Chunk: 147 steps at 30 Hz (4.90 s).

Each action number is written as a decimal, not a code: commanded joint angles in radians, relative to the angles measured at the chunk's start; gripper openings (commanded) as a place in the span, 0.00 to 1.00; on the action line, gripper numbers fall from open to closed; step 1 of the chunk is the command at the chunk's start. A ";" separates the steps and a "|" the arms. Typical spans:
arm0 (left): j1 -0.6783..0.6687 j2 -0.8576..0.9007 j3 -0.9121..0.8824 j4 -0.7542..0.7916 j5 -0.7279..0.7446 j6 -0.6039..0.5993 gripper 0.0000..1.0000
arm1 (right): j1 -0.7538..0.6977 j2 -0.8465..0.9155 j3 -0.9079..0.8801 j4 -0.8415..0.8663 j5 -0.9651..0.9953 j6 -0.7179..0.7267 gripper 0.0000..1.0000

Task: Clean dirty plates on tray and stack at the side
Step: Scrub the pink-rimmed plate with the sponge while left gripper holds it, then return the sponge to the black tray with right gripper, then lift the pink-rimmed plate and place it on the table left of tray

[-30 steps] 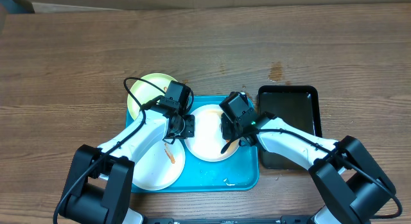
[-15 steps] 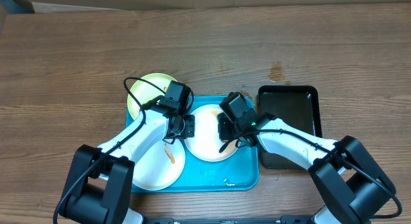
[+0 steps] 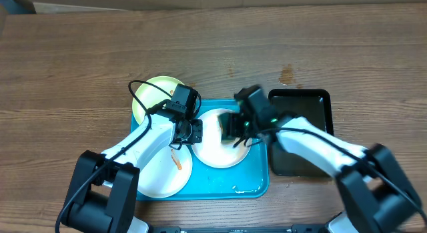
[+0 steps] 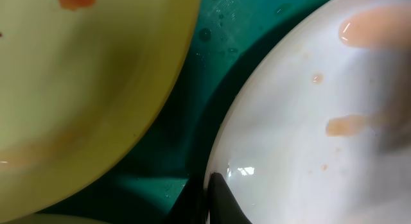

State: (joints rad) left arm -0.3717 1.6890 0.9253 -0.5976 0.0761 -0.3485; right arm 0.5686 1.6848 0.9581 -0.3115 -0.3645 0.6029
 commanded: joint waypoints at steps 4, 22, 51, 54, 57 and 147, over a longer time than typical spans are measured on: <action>-0.003 0.008 -0.009 0.003 -0.005 -0.007 0.04 | -0.053 -0.151 0.042 -0.108 -0.124 0.004 0.04; -0.003 0.008 -0.009 0.003 -0.005 -0.007 0.04 | 0.066 -0.102 -0.315 0.464 -0.062 0.247 0.04; -0.003 0.008 -0.009 -0.003 -0.006 -0.006 0.04 | -0.009 -0.061 -0.286 0.282 0.072 -0.038 0.04; -0.003 0.008 -0.009 -0.003 -0.006 -0.006 0.04 | -0.009 -0.090 -0.286 0.230 0.154 -0.063 0.04; -0.003 0.008 -0.009 -0.003 -0.006 -0.006 0.04 | -0.009 -0.096 -0.260 0.230 0.150 -0.105 0.04; -0.581 -0.172 0.411 -0.328 -1.462 0.000 0.04 | -0.451 -0.153 -0.301 -0.253 0.305 -0.233 0.87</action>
State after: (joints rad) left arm -0.9558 1.5398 1.3121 -0.9302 -1.3735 -0.3370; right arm 0.1215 1.4960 0.6884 -0.5362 -0.0105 0.3618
